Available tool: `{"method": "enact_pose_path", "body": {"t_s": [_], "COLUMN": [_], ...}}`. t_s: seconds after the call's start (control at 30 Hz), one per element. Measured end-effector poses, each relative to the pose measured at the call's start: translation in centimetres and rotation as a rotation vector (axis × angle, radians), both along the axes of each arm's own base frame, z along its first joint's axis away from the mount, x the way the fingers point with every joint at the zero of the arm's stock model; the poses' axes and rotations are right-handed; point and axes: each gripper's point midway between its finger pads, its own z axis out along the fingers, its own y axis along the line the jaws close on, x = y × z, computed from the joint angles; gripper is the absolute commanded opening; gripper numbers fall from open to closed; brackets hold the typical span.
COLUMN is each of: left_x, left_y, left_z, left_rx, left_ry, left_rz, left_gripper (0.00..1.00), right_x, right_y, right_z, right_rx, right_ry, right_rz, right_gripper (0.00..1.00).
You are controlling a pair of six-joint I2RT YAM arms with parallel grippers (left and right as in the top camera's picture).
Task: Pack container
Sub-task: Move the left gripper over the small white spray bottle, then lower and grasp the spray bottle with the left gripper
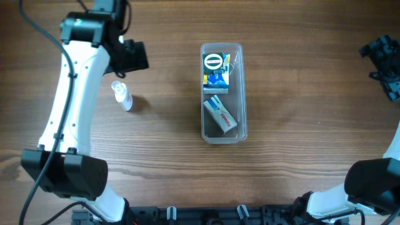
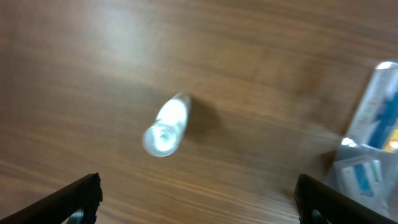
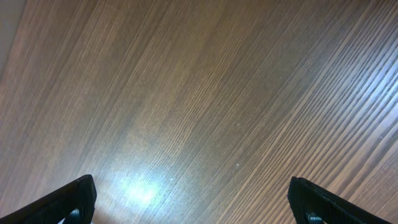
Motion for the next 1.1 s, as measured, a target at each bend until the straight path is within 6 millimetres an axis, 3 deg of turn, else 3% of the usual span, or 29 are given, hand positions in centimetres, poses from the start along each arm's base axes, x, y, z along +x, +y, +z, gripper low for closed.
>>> {"method": "enact_pose_path", "body": {"t_s": [0.17,0.57,0.73,1.1], "left_x": [-1.6,-1.6,-0.2,-0.1], "left_y": [3.3,2.6,2.5,2.6], "left_z": [-5.2,-12.6,-13.3,-15.2], "left_rx": [-0.015,-0.046,-0.032,-0.016], "left_ry": [0.123,0.133,0.074,0.112], "left_rz": [0.074,-0.059,-0.124,-0.2], "left_gripper": [1.0,1.0,1.0,0.94], "right_x": [0.0,0.0,0.0,0.0], "right_y": [0.0,0.0,0.0,0.0], "right_z": [0.0,0.0,0.0,0.0], "right_rx": [0.0,0.0,0.0,0.0], "right_ry": [0.0,0.0,-0.001,0.0], "right_rz": [0.0,0.0,0.0,0.0], "right_gripper": [1.0,1.0,1.0,1.0]}}
